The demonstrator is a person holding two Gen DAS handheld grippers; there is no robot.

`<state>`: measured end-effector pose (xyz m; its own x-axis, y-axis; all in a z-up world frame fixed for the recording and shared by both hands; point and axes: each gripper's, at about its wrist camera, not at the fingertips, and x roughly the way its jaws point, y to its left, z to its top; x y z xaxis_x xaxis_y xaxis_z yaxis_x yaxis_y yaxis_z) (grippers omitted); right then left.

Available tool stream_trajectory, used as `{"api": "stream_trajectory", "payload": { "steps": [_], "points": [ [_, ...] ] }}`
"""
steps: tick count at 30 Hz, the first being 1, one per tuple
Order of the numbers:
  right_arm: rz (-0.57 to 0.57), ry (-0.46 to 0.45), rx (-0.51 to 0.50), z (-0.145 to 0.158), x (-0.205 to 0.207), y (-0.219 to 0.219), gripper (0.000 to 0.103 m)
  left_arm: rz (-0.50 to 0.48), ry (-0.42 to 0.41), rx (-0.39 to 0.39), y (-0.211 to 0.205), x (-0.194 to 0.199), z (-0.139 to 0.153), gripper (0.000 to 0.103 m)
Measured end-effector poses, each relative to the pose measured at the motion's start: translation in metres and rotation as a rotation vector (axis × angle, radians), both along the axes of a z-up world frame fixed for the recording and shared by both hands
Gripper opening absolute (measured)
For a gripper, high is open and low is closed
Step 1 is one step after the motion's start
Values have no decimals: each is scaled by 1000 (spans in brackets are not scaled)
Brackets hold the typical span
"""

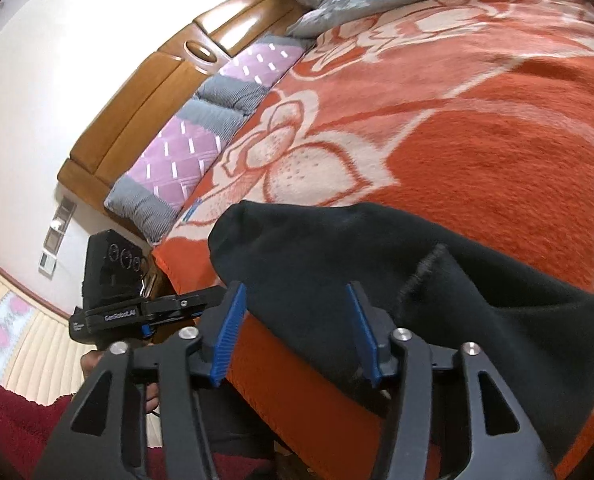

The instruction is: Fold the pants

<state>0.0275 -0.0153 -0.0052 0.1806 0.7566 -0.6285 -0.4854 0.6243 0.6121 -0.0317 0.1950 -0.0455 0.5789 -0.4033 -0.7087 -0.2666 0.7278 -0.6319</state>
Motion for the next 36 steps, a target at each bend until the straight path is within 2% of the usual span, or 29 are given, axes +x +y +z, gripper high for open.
{"api": "stream_trajectory", "payload": {
  "steps": [7, 15, 25, 36],
  "points": [
    [83, 5, -25, -6, 8, 40, 56, 159, 5, -22, 39, -34, -7, 56],
    [163, -5, -68, -6, 19, 84, 57, 267, 37, -72, 77, -47, -23, 56],
    [244, -7, -138, -14, 41, 135, 57, 349, 52, -94, 109, -41, -41, 56],
    [350, -6, -209, -34, 81, 205, 57, 374, 57, -147, 130, -28, -60, 56]
  ]
}}
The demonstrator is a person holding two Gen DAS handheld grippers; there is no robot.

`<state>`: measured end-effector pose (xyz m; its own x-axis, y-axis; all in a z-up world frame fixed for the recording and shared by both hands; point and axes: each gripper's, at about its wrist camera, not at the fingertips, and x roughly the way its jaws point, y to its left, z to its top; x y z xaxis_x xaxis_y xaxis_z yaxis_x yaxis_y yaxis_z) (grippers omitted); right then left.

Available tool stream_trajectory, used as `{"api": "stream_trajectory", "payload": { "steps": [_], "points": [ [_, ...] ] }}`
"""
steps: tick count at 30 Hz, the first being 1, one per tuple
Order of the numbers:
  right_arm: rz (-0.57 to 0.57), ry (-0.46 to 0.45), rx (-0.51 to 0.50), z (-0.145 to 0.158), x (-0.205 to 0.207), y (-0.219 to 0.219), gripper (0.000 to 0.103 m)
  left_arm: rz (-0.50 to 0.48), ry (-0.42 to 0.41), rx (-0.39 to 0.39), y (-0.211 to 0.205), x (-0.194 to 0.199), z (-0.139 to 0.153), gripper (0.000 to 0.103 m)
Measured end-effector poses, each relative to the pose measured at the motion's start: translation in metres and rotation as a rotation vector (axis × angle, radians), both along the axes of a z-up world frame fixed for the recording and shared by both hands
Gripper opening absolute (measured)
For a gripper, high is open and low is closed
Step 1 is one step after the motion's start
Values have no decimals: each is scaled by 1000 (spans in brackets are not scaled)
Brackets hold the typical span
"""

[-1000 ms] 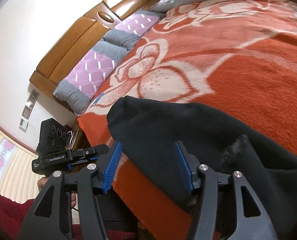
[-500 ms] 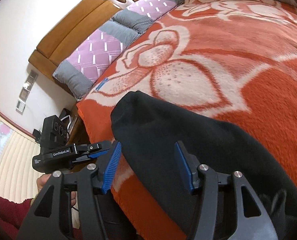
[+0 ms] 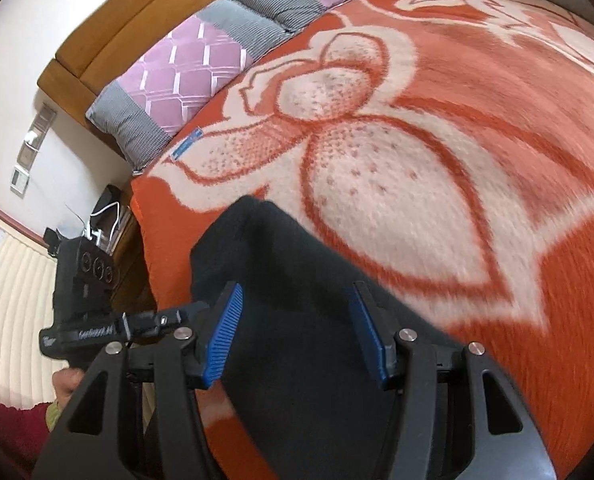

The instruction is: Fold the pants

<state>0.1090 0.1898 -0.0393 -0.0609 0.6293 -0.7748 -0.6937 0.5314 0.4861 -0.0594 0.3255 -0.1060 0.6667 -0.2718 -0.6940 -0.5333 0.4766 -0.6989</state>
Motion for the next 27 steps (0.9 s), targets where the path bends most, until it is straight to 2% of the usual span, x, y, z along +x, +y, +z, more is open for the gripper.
{"api": "stream_trajectory", "payload": {
  "steps": [7, 15, 20, 22, 23, 25, 27],
  "points": [
    [101, -22, -53, -15, 15, 46, 57, 19, -11, -8, 7, 4, -6, 56],
    [195, -23, -116, -34, 15, 76, 57, 24, -15, 19, 7, 16, -6, 55],
    [240, -42, -160, -43, 10, 88, 57, 17, -17, 32, 5, 18, -6, 52],
    [281, -56, -177, -43, 6, 92, 56, 21, -16, 37, 4, 19, -6, 47],
    [299, -69, -184, -42, 4, 94, 54, 22, -16, 43, 4, 20, -7, 45],
    [316, -95, -192, -39, 1, 96, 40, 26, -9, 60, 5, 19, -8, 32],
    [307, -103, -188, -37, 2, 94, 32, 25, -21, 58, 7, 16, -9, 31]
  ]
}}
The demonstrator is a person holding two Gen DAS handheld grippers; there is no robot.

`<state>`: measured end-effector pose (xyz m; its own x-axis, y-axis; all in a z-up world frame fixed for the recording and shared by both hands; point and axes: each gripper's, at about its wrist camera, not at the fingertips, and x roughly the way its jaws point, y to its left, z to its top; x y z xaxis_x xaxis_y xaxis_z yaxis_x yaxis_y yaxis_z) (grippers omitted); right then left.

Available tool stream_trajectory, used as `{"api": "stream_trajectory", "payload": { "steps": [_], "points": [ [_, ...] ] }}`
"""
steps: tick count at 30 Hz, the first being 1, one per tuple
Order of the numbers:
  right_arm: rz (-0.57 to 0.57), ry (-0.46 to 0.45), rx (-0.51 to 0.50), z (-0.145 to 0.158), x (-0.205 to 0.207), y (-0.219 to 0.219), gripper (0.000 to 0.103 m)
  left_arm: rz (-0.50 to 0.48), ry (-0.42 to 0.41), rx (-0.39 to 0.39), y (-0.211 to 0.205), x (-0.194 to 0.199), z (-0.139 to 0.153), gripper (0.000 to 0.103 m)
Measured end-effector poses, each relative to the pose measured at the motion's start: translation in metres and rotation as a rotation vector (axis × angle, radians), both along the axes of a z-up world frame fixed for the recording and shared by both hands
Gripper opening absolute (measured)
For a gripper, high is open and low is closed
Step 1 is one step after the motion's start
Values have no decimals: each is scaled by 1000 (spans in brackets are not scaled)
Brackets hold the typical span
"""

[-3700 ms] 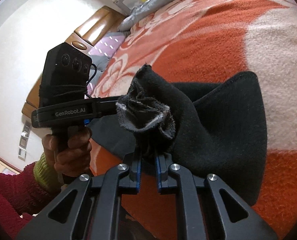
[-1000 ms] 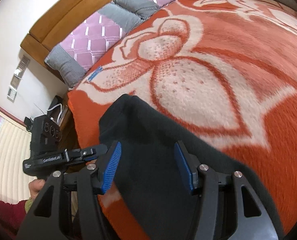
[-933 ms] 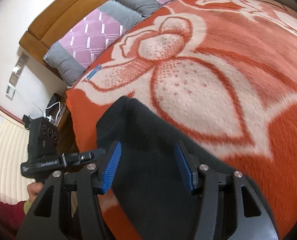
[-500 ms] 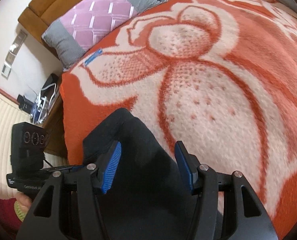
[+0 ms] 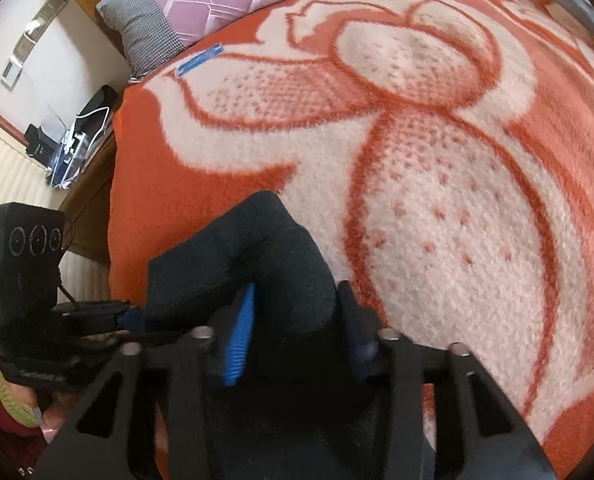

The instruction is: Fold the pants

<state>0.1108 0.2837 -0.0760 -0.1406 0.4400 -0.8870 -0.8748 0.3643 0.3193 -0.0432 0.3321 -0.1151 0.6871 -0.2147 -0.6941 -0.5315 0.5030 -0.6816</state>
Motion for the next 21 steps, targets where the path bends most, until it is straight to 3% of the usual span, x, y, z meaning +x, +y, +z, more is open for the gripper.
{"api": "stream_trajectory", "payload": {
  "steps": [6, 10, 21],
  "points": [
    [-68, 52, 99, 18, 5, -23, 24, -37, -91, 23, -7, 0, 25, 28],
    [-121, 79, 193, 47, 6, -51, 24, -75, -151, 36, -16, 4, 52, 27],
    [-265, -40, 419, 140, -8, -172, 23, -352, -344, 129, -108, 33, 151, 26]
  ]
}}
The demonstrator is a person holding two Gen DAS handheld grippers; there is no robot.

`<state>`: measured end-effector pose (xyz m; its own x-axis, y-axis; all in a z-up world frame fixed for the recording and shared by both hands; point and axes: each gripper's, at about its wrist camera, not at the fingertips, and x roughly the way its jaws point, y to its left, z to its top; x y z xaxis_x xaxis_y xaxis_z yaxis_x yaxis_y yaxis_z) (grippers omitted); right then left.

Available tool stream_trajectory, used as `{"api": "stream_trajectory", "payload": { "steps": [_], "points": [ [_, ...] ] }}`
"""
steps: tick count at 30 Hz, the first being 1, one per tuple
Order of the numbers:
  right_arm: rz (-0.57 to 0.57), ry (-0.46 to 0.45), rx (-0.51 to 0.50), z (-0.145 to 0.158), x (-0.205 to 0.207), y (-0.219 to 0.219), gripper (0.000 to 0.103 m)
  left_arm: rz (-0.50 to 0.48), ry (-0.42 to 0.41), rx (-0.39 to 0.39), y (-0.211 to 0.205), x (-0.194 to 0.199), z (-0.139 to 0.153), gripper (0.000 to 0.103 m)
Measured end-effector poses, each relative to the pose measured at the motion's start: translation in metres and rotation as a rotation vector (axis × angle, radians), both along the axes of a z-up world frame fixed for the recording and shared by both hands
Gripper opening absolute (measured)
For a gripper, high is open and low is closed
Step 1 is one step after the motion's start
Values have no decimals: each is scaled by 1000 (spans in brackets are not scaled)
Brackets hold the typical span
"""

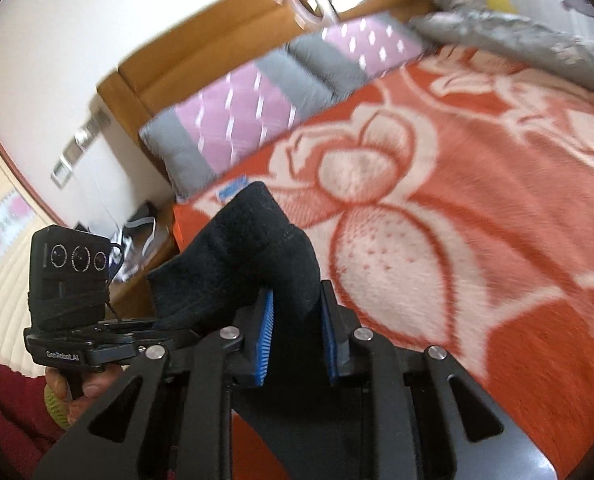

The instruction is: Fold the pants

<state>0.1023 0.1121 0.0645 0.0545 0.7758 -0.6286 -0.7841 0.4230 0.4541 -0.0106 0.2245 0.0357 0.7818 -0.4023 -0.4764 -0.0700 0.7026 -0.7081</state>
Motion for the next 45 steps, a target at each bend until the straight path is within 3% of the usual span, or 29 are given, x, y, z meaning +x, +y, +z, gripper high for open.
{"api": "stream_trajectory", "payload": {
  "steps": [9, 17, 28, 38, 40, 45],
  "points": [
    [-142, -11, 105, 15, -7, -90, 22, -205, -28, 65, -88, 26, 21, 26],
    [-221, 15, 164, 4, -14, -137, 21, -295, 5, 102, -131, 37, 16, 26],
    [-311, 53, 240, -24, -25, -195, 21, -401, 62, 160, -185, 49, -3, 26],
    [-409, 110, 241, -61, -37, -242, 21, -507, 135, 231, -240, 53, -38, 26],
    [-428, 133, 246, -70, -39, -251, 6, -533, 154, 237, -250, 55, -47, 26],
    [-473, 165, 233, -86, -45, -266, 6, -574, 189, 289, -273, 56, -67, 26]
  ]
}}
